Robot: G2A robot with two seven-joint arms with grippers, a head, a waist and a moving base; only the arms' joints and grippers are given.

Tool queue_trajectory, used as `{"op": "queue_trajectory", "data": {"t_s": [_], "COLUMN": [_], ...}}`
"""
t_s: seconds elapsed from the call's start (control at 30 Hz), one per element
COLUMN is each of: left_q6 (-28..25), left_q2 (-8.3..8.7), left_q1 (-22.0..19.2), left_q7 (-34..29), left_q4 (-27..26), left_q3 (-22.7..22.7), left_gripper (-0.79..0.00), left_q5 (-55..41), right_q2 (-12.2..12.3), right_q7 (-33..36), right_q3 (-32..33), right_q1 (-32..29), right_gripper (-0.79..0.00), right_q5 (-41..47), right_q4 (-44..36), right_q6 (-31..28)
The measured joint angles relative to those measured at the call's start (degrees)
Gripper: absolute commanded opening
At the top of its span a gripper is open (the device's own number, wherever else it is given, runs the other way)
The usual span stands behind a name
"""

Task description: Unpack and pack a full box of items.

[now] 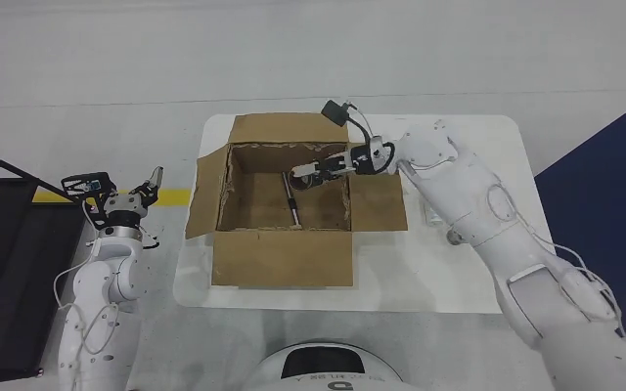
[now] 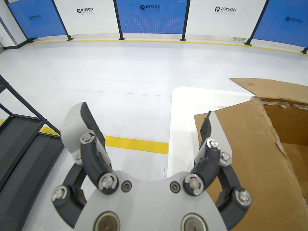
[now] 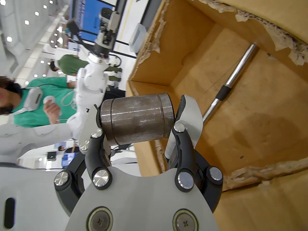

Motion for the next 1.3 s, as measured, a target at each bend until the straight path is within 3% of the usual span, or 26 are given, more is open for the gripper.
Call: {"op": "queue_trajectory", "data": {"t_s": [0.27, 0.3, 0.43, 0.67, 0.87, 1.03, 1.13, 1.3], "left_q6": [0.0, 0.0, 0.0, 0.0, 0.0, 0.0, 0.0, 0.0], "left_q2": [0.0, 0.0, 0.0, 0.0, 0.0, 0.0, 0.0, 0.0], "left_q1": [0.0, 0.0, 0.0, 0.0, 0.0, 0.0, 0.0, 0.0], "left_q7": [0.0, 0.0, 0.0, 0.0, 0.0, 0.0, 0.0, 0.0], "left_q4": [0.0, 0.0, 0.0, 0.0, 0.0, 0.0, 0.0, 0.0], "left_q3": [0.0, 0.0, 0.0, 0.0, 0.0, 0.0, 0.0, 0.0], "left_gripper": [0.0, 0.0, 0.0, 0.0, 0.0, 0.0, 0.0, 0.0], "left_q5": [0.0, 0.0, 0.0, 0.0, 0.0, 0.0, 0.0, 0.0], "right_q2": [-3.2, -3.5, -4.6, -6.4, -7.5, -7.4, -6.4, -3.5], "right_q7": [-12.4, -13.2, -14.3, -14.1, -12.8, -12.8, -12.9, -11.8], "right_q3": [-9.0, -9.5, -11.4, -14.0, -14.8, -13.6, -11.5, -5.8], "right_q1": [2.3, 2.4, 2.7, 3.3, 3.4, 3.4, 2.8, -0.7], "right_gripper": [-0.785, -0.717, -0.585, -0.459, -0.409, -0.391, -0.203, -0.123], "right_q5": [-20.0, -21.1, -24.5, -30.0, -31.4, -32.5, -33.4, -34.8], "right_q4": [1.7, 1.8, 2.8, 5.6, 7.1, 5.3, 2.3, -5.7], "right_q6": [2.5, 2.9, 4.1, 7.2, 7.1, 6.5, 6.1, 4.9]}}
